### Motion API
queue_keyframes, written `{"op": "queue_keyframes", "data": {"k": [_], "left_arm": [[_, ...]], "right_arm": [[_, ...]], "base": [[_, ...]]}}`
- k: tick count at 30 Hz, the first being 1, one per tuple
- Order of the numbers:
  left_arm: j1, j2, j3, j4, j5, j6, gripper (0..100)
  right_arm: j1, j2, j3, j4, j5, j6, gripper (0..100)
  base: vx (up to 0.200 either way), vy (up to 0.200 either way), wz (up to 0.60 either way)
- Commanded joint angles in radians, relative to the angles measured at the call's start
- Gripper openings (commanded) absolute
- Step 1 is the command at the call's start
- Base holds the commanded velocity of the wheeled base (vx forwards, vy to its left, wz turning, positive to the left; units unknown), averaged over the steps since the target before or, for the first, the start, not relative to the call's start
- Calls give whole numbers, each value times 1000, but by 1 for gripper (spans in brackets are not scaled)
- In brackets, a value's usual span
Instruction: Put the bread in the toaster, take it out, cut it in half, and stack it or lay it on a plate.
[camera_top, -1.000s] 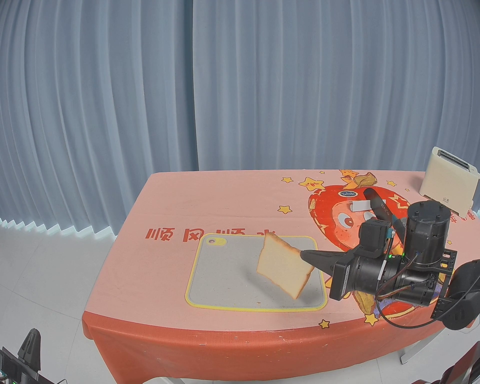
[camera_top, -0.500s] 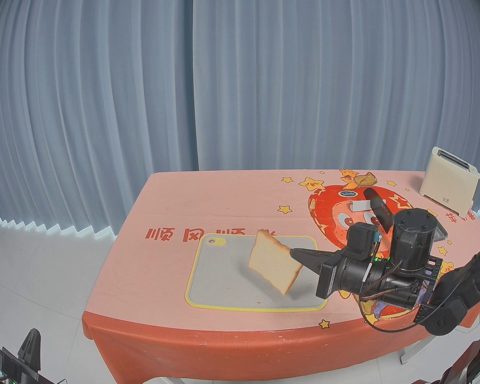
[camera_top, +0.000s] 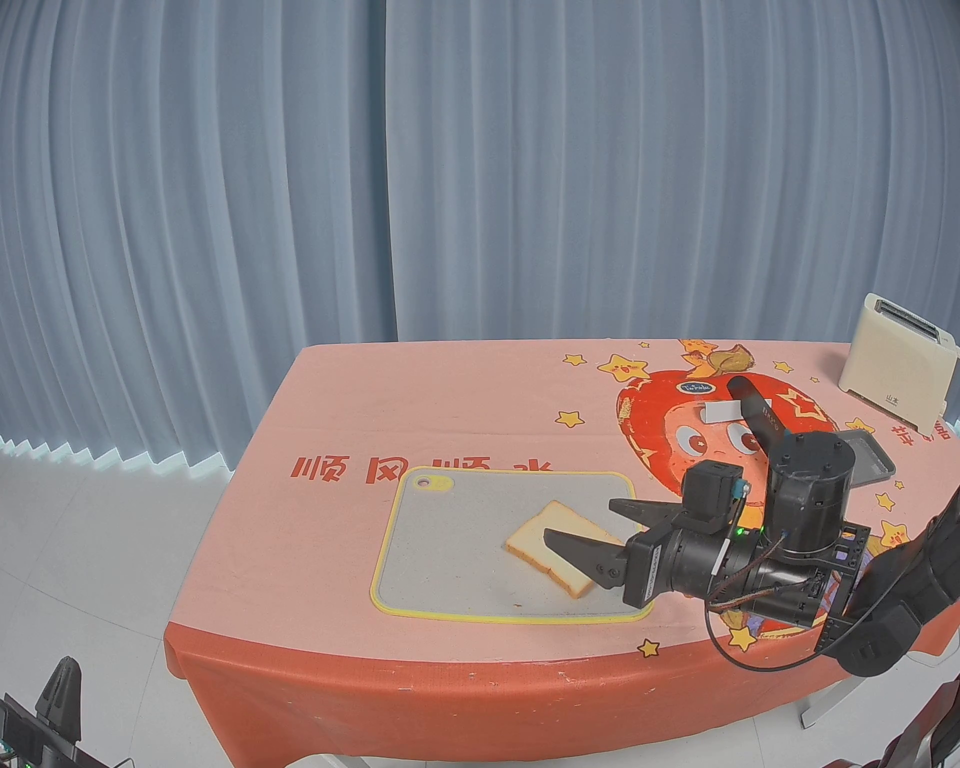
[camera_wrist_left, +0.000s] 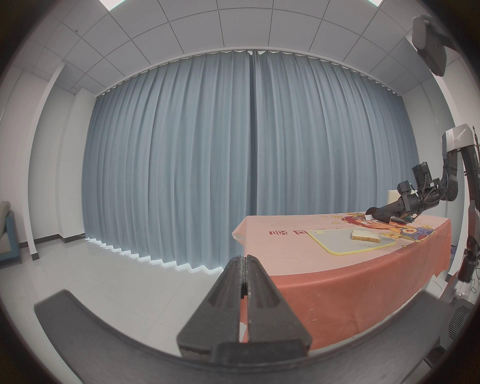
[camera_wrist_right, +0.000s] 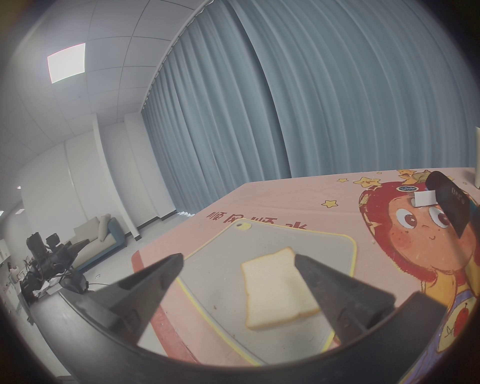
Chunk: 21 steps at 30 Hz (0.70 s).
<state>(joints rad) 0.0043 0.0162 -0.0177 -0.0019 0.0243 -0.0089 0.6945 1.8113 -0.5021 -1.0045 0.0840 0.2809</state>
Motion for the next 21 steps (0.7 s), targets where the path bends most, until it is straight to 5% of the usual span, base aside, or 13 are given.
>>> {"op": "queue_keyframes", "data": {"k": [1,5,10,17,21], "left_arm": [[0,-16,18,0,0,0,0],[0,-16,18,-1,0,0,0],[0,-16,18,0,0,0,0],[0,-16,18,-1,0,1,0],[0,-16,18,0,0,1,0]], "right_arm": [[0,-7,-13,-3,-26,-2,100],[19,-12,-19,-25,-55,12,100],[125,-18,-13,-13,-56,189,100],[132,28,-13,-14,-43,233,100],[174,31,-10,-11,-30,330,100]], "base": [[0,0,0],[0,0,0],[0,0,0],[0,0,0],[0,0,0]]}}
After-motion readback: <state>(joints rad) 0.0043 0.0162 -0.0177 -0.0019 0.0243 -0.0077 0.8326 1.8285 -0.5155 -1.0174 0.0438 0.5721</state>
